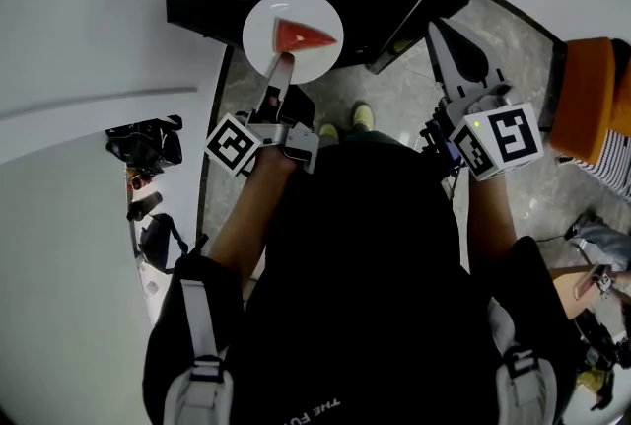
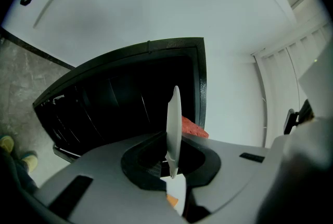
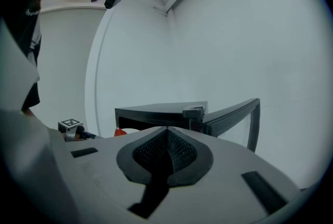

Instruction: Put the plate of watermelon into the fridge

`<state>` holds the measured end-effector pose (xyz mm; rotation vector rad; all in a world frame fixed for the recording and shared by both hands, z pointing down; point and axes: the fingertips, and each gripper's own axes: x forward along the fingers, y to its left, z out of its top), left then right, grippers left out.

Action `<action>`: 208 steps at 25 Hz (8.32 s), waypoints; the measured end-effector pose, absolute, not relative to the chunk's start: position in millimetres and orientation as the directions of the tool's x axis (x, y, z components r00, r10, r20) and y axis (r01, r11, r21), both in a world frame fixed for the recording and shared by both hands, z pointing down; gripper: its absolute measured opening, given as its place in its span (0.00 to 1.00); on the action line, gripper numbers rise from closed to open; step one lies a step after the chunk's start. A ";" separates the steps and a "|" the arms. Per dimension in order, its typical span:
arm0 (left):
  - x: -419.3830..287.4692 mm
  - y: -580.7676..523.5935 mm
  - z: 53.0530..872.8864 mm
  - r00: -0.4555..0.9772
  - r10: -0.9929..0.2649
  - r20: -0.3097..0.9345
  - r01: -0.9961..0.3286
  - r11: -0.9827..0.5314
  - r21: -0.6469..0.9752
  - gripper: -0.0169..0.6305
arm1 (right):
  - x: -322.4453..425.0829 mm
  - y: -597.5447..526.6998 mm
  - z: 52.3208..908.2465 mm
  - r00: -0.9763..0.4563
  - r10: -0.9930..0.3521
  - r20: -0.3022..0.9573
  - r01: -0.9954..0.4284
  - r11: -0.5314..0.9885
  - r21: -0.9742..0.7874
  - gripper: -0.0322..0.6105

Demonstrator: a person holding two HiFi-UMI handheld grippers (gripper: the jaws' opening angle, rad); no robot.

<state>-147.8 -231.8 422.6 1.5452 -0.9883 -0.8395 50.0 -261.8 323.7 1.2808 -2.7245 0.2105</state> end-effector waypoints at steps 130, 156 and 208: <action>-130.9 -254.8 338.2 0.335 -0.940 0.068 -0.927 -0.316 0.203 0.05 | 142.1 -245.0 296.6 -0.592 -0.800 0.100 -0.806 0.587 -0.075 0.06; -191.8 -76.2 314.0 0.421 -0.906 0.042 -0.898 -0.410 0.161 0.05 | 38.1 -89.1 299.4 -0.607 -0.784 0.131 -0.794 0.605 -0.060 0.06; -146.5 98.3 311.2 0.615 -0.788 0.032 -0.781 -0.603 0.160 0.05 | 52.1 119.3 311.6 -0.449 -0.867 0.215 -0.889 0.457 -0.016 0.06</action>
